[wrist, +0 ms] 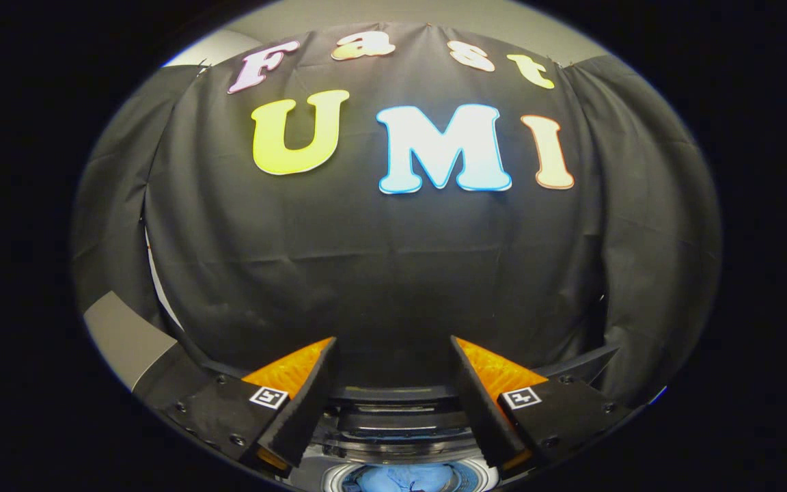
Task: Put the clothes into the washing machine and then close the washing machine lid.
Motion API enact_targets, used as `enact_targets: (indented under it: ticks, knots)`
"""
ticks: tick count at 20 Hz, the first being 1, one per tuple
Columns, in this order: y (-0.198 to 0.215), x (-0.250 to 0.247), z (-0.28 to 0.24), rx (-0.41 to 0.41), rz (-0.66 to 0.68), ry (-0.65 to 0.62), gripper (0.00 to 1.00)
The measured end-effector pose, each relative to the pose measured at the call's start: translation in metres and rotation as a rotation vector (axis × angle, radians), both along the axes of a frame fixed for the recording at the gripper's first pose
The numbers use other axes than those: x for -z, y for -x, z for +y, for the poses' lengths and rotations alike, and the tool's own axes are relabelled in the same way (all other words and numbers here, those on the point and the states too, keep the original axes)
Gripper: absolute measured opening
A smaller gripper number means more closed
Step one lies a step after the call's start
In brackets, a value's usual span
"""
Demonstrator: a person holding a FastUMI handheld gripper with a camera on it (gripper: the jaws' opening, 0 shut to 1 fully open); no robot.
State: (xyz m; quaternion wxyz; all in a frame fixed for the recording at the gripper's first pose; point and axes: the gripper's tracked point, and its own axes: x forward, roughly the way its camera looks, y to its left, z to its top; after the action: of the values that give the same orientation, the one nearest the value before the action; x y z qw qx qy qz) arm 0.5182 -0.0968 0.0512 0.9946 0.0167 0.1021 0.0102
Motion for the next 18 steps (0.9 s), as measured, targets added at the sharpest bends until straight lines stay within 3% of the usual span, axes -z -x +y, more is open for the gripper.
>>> enact_targets:
  ticks: [18]
  knots:
    - [0.049, 0.008, 0.000, -0.007, -0.103, 0.001, 0.98]
